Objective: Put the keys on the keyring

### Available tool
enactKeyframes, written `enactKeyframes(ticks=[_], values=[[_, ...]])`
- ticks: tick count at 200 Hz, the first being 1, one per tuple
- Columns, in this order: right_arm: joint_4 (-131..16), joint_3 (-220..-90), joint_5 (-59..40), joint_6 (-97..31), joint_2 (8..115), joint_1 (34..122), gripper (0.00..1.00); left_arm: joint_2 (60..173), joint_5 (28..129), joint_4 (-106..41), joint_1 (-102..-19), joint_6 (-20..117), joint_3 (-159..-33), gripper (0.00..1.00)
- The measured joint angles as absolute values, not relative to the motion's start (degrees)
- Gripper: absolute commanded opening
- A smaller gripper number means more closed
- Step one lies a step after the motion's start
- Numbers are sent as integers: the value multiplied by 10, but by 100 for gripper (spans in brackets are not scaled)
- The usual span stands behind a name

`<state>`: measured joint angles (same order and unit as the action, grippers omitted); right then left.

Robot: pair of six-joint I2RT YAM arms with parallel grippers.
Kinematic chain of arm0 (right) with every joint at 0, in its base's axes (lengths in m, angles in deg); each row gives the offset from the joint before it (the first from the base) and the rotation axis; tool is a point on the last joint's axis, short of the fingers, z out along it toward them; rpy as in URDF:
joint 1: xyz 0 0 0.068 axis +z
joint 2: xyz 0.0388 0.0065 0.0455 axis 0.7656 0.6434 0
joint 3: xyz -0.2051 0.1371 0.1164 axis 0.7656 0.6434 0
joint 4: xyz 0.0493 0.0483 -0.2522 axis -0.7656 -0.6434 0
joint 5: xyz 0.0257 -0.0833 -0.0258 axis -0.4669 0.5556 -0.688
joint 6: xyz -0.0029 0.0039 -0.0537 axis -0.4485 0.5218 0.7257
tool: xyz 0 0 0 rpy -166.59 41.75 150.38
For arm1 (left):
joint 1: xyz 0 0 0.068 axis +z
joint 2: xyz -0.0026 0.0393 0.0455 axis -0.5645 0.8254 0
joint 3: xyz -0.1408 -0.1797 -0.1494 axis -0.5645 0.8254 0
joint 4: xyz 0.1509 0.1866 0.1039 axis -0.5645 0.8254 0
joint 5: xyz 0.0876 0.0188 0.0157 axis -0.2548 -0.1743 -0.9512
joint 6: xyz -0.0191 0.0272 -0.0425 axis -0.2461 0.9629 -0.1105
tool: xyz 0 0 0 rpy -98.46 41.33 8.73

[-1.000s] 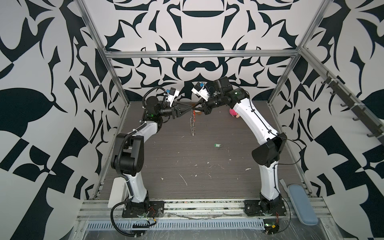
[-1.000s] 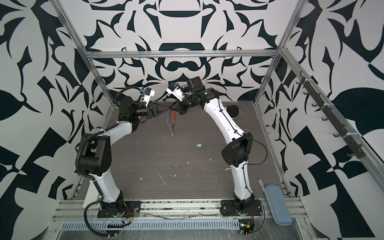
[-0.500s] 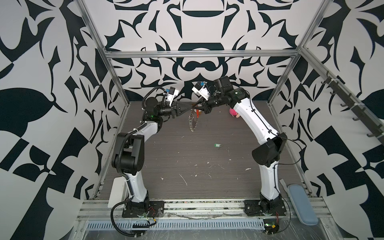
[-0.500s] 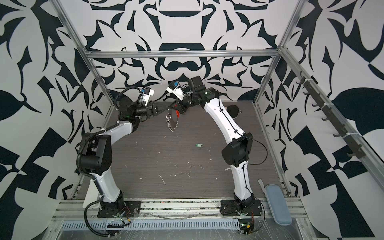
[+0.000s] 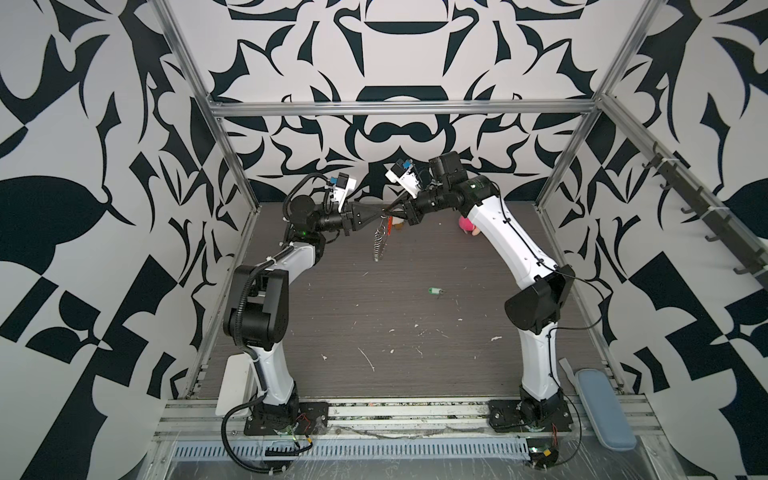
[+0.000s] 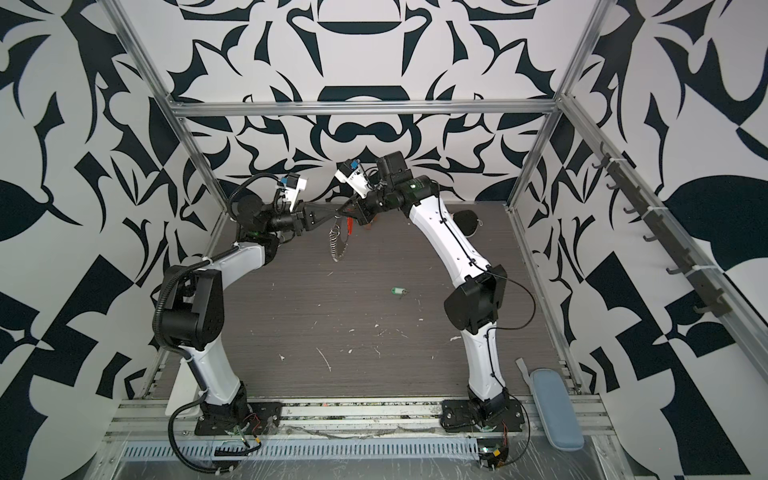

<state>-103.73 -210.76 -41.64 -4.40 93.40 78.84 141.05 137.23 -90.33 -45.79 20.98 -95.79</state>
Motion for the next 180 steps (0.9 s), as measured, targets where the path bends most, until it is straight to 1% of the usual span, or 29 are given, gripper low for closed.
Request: enactKeyframes(ticks=[9,28,41,65,81,115,148,180], values=[[-1016,-2088,-416,-56,929,788,33,1411,1354,-909,-459,208,-955,0],[-944,-2011,-411,-99,900,788,36,1411,1305,-933,-464,198,-939,0],[-876,-1933,-408,-140,867,781,36,1411,1271,-957,-468,184,-928,0],[-703,-1768,-411,-248,798,756,35,1411,1204,-1010,-477,157,-914,0],[-607,-1711,-419,-316,777,729,34,1411,1164,-1032,-487,155,-907,0],[-496,-1693,-420,-396,780,700,33,1411,1100,-1055,-511,166,-899,0],[-450,-1695,-425,-434,782,707,33,1411,1066,-1063,-530,177,-899,0],[-422,-1703,-427,-466,788,713,24,1411,1038,-1068,-542,188,-899,0]])
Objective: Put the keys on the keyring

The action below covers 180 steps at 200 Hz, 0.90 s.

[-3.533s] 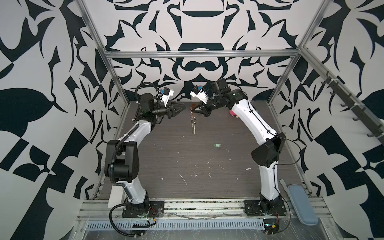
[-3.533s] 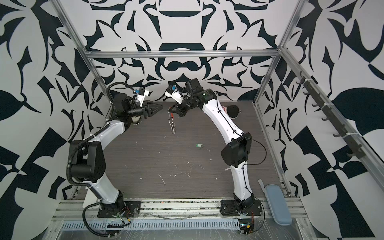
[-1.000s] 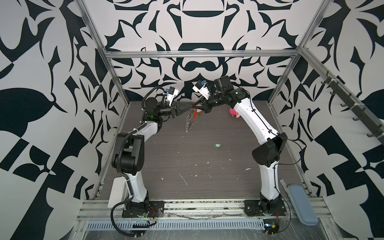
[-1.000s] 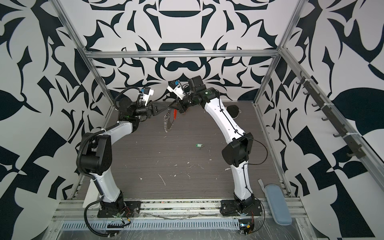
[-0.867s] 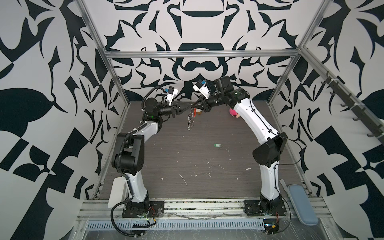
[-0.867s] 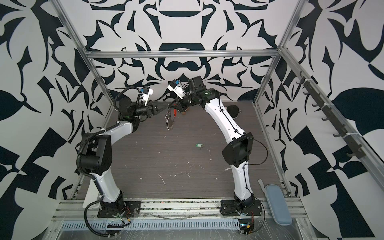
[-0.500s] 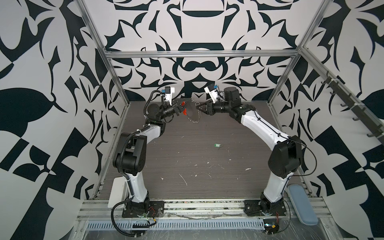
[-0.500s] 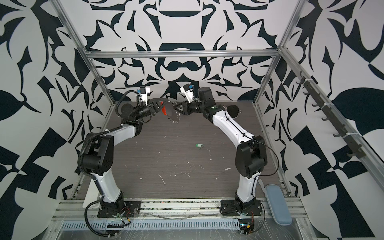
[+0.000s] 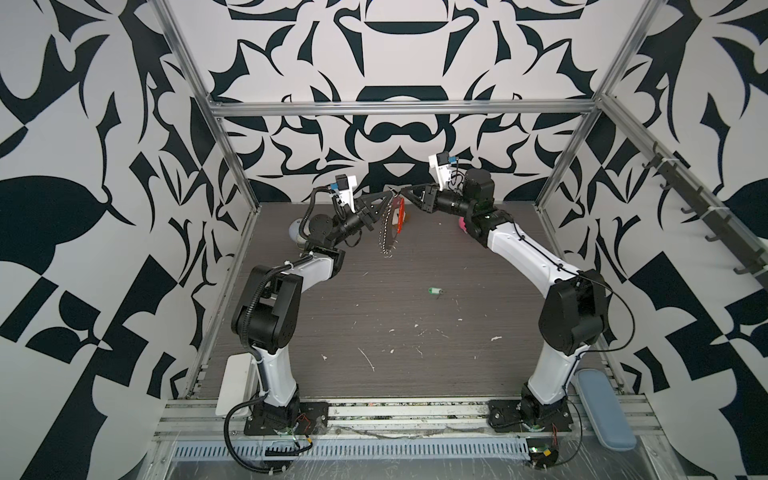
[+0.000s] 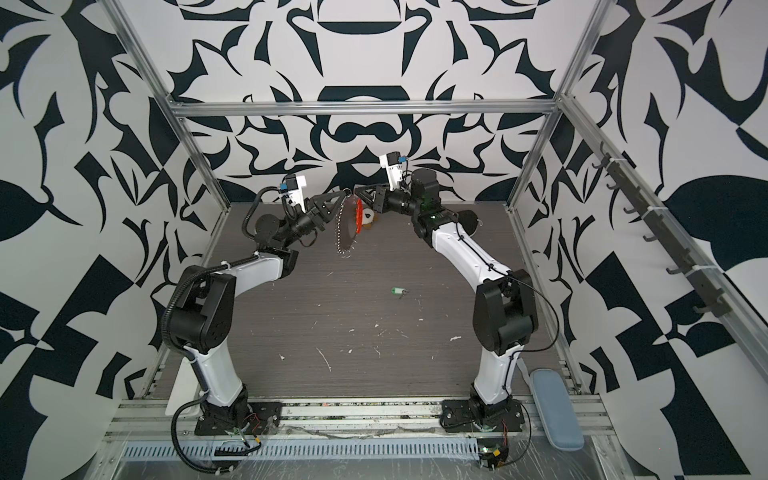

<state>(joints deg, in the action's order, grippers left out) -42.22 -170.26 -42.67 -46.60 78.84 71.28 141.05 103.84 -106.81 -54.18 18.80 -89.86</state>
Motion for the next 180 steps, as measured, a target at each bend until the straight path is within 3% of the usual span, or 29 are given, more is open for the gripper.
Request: enactKeyframes(ticks=[126,180], values=[[-336,-1707,-443,-555,837,748,24,1411,870,-1072,-578,220,-894,0],[-356,-1709,-444,-541,836,723,35,1411,828,-1071,-583,198,-890,0]])
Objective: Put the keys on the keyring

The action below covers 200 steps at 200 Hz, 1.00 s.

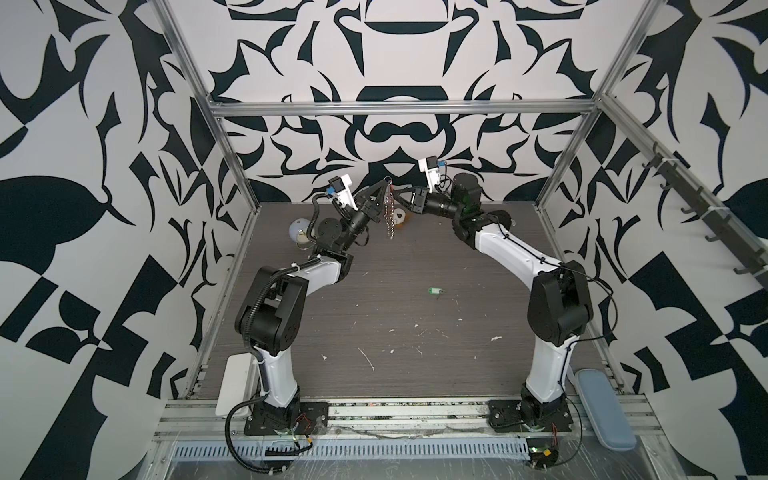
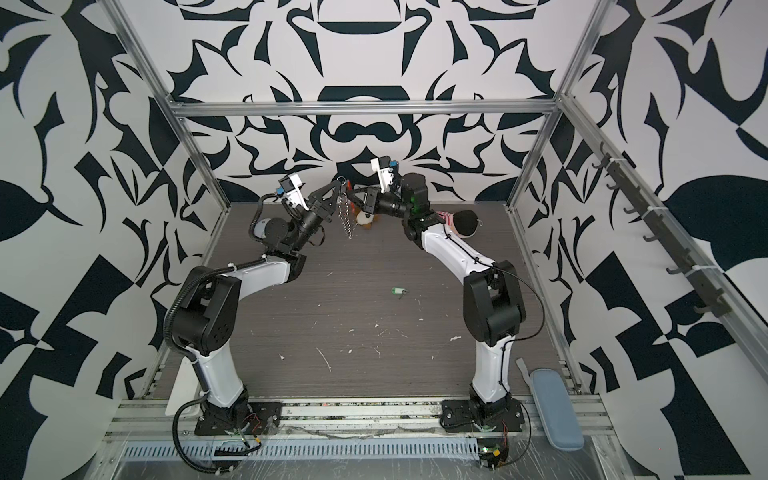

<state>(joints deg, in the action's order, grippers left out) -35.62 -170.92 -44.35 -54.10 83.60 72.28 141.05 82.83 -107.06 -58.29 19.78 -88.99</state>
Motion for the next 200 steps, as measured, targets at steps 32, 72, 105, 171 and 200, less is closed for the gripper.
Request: enactKeyframes(ticks=[32,72,105,171,200], values=[[-363,-1727,-450,-540,835,704,39,1411,823,-1071,-584,189,-890,0],[-322,-1751,-469,-560,835,704,39,1411,822,-1071,-584,180,-890,0],[-265,-1756,-489,-609,841,707,40,1411,820,-1071,-586,171,-889,0],[-240,-1776,-498,-638,868,717,39,1411,818,-1069,-589,170,-884,0],[-249,-1776,-497,-637,871,718,38,1411,818,-1069,-589,170,-884,0]])
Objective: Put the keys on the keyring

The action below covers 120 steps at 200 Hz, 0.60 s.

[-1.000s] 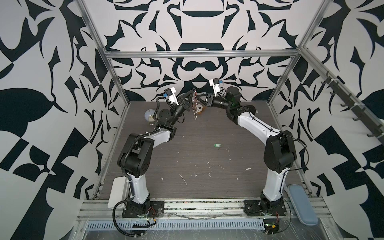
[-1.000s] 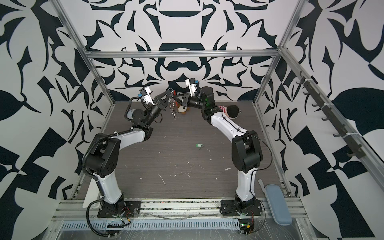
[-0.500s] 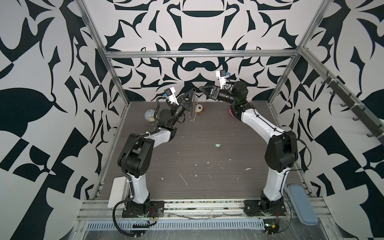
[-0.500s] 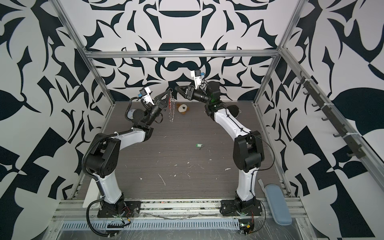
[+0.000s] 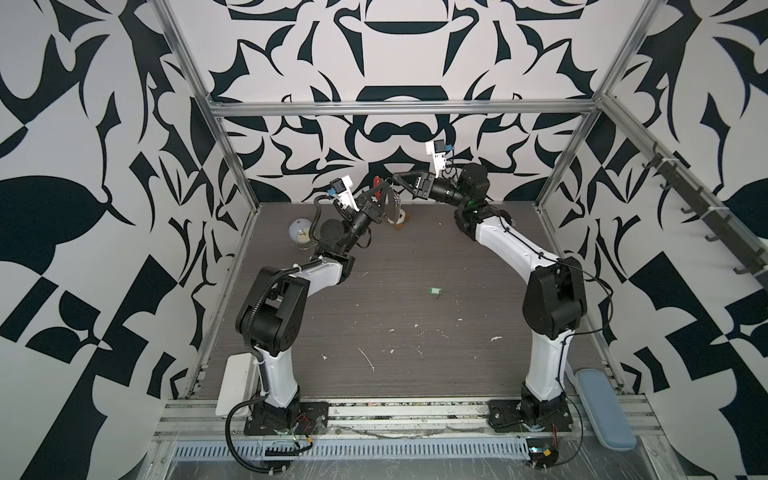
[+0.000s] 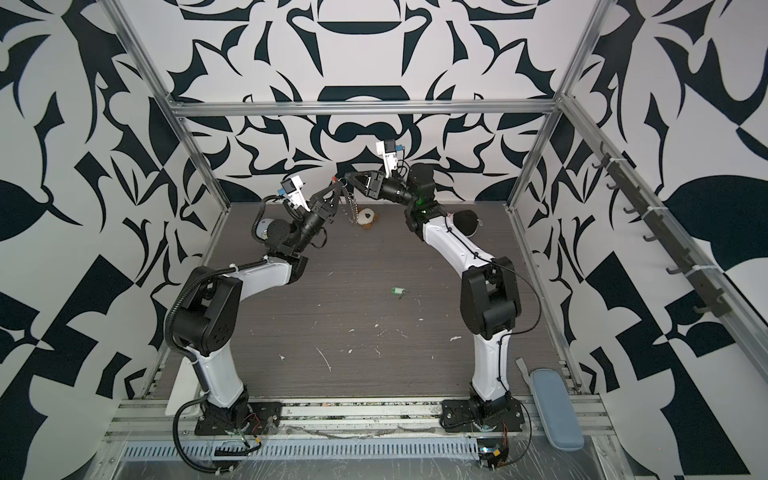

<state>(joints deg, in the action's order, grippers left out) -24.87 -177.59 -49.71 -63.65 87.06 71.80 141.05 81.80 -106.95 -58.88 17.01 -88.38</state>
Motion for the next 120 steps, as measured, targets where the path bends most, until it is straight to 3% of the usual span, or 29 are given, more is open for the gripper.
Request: enactKeyframes(ticks=[120], values=[[-248,-1772,-499,-635,870,722,34,1411,819,-1069,-589,152,-884,0]])
